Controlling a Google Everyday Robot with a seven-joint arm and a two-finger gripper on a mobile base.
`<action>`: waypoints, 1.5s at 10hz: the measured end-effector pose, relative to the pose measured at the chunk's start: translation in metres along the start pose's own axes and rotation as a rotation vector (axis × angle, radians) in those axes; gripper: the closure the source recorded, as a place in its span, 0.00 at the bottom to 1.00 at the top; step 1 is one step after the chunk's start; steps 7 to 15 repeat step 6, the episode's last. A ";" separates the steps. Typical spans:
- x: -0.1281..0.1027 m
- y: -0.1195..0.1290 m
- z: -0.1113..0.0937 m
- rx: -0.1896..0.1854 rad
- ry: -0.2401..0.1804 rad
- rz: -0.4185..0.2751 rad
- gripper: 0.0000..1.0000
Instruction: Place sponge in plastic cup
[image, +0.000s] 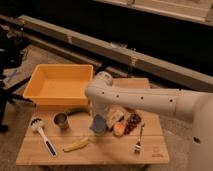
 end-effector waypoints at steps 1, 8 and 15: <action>0.000 0.001 0.000 -0.002 -0.003 -0.003 0.20; 0.002 0.003 -0.002 0.003 0.000 -0.004 0.20; 0.002 0.003 -0.002 0.003 0.000 -0.004 0.20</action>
